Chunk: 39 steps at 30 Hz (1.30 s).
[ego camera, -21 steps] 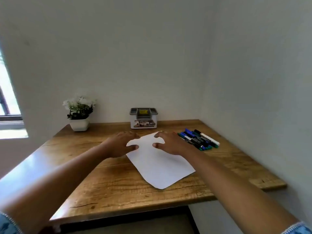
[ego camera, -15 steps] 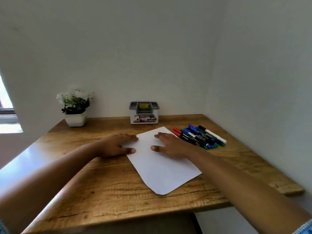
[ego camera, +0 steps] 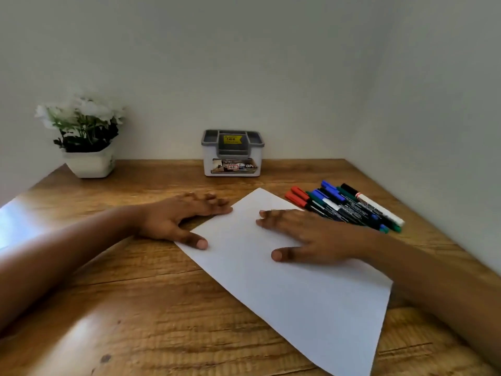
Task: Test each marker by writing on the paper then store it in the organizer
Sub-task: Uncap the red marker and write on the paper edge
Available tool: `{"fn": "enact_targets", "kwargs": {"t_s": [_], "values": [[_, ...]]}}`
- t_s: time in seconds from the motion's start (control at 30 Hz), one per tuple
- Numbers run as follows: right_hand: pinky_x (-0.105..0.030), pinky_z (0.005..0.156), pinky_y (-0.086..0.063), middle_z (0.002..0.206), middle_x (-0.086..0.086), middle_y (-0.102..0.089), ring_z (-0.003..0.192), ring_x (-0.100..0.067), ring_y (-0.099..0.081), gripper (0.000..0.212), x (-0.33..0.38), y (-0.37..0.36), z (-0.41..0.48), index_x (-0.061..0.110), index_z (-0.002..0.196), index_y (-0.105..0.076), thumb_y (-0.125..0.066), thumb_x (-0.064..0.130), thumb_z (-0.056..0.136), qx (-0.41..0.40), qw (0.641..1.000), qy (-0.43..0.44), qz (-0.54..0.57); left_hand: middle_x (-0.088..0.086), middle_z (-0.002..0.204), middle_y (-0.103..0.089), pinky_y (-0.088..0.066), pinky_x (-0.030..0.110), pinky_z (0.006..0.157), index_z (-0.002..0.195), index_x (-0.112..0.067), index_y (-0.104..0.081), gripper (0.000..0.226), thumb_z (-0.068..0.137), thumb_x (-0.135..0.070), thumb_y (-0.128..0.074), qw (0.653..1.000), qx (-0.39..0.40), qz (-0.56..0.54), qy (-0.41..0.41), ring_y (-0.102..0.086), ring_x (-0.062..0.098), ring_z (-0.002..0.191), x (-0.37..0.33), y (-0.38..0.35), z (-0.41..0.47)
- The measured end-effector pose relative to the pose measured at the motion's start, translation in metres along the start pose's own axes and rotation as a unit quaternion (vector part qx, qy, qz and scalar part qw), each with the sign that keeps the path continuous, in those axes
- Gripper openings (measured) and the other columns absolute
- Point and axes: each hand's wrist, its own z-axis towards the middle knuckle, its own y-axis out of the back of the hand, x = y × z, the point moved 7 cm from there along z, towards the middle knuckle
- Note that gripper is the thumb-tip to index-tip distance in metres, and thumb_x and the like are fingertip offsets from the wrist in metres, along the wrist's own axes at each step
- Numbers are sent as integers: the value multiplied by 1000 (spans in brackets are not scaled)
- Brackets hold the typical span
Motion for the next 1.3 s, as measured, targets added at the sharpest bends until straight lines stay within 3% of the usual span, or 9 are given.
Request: {"fn": "enact_targets", "kwargs": {"t_s": [0.1, 0.2, 0.3, 0.43, 0.6, 0.83, 0.97, 1.1, 1.3], "values": [[-13, 91, -35, 120, 23, -56, 103, 16, -46, 41, -9, 41, 10, 39, 120, -56, -58, 54, 83, -64, 996, -39, 44, -29, 155, 1, 5, 38, 118, 139, -62, -2, 86, 64, -92, -33, 1000, 3, 17, -5, 10, -3, 143, -2, -1, 1], [-16, 62, -39, 83, 12, -63, 68, 1, -54, 12, -28, 89, 15, 29, 88, -63, -64, 40, 84, -240, 960, -137, -37, -34, 152, 3, 9, 32, 115, 135, -66, 2, 85, 61, -94, -29, 1000, 8, 27, -8, 13, -7, 141, -4, -2, 1], [-26, 67, -40, 90, -1, -68, 77, -15, -54, 14, -48, 92, 21, 21, 88, -68, -67, 32, 81, -238, 942, -212, -101, -36, 151, 4, 11, 34, 115, 133, -68, 4, 85, 60, -95, -28, 1000, 13, 25, -6, 15, -7, 141, -2, -2, 2], [-26, 62, -36, 73, 10, -59, 69, -8, -50, 24, -66, 74, 21, 20, 83, -70, -72, 42, 75, -177, 945, -256, -100, -33, 153, 3, 10, 39, 118, 136, -65, 3, 88, 60, -95, -28, 1000, 14, 26, -7, 15, -6, 141, -2, -2, 2], [-31, 82, -49, 98, 2, -70, 90, -17, -61, 28, -73, 61, 31, 16, 82, -70, -76, 40, 71, -163, 949, -268, 4, -36, 151, 3, 8, 43, 119, 139, -61, -2, 91, 60, -94, -30, 999, 15, 25, -13, 14, -7, 141, -4, -2, 0], [0, 53, -35, 76, 13, -66, 66, 4, -54, 19, -8, 87, 17, 27, 84, -66, -71, 43, 77, -267, 948, -157, 72, -32, 153, -4, 9, 43, 118, 136, -61, -5, 90, 57, -96, -29, 999, 4, 35, -29, 8, -4, 143, -17, -3, 2], [-34, 78, -53, 77, 9, -71, 75, -8, -67, 17, 32, 74, 26, 22, 86, -61, -69, 37, 81, -246, 961, -58, 113, -24, 152, -25, -15, 46, 118, 140, -54, -22, 93, 58, -92, -43, 993, -38, -107, -32, -17, 5, 144, -18, 4, -1], [-30, 67, -46, 78, 15, -61, 72, -7, -57, 17, 44, 71, 29, 26, 89, -63, -69, 38, 80, -261, 963, -3, 71, -10, 135, -56, -36, 46, 110, 137, -34, -43, 83, 67, -75, -62, 914, -181, -360, -37, -48, 7, 129, -14, 22, -6], [-14, 57, -35, 67, 17, -58, 64, -3, -54, 21, 48, 70, 30, 22, 82, -66, -78, 36, 71, -311, 949, 29, 40, -11, 87, -75, -54, 26, 79, 100, -29, -71, 39, 76, -57, -59, 910, -280, -307, -10, -70, 6, 83, -38, 34, -7]]}}
